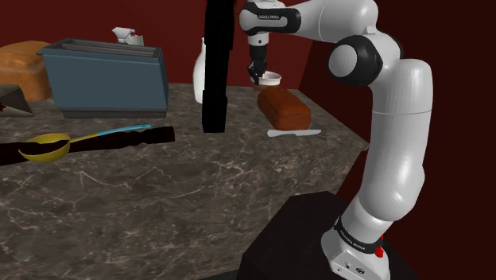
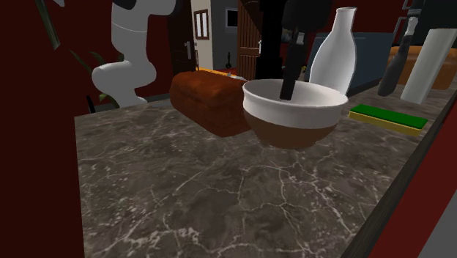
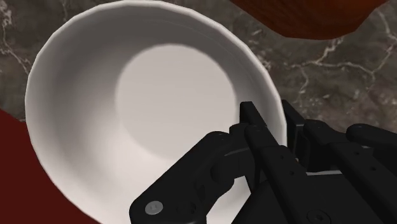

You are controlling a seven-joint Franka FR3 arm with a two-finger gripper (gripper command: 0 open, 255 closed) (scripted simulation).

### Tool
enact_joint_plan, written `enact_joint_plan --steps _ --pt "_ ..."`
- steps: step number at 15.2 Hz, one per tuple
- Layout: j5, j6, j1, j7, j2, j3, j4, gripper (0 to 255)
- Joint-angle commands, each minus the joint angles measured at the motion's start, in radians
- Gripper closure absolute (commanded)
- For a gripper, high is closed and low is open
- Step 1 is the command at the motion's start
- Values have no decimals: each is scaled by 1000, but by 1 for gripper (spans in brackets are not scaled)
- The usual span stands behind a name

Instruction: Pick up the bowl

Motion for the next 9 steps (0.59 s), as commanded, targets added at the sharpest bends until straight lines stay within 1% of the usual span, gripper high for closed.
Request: enact_joint_plan --steps 1,7,9 --pt "1 -26 -1 -5 3 -1 30 255" --pt "6 -124 -7 -21 34 -2 160 255" --pt "6 -126 -7 -21 35 -2 163 255"
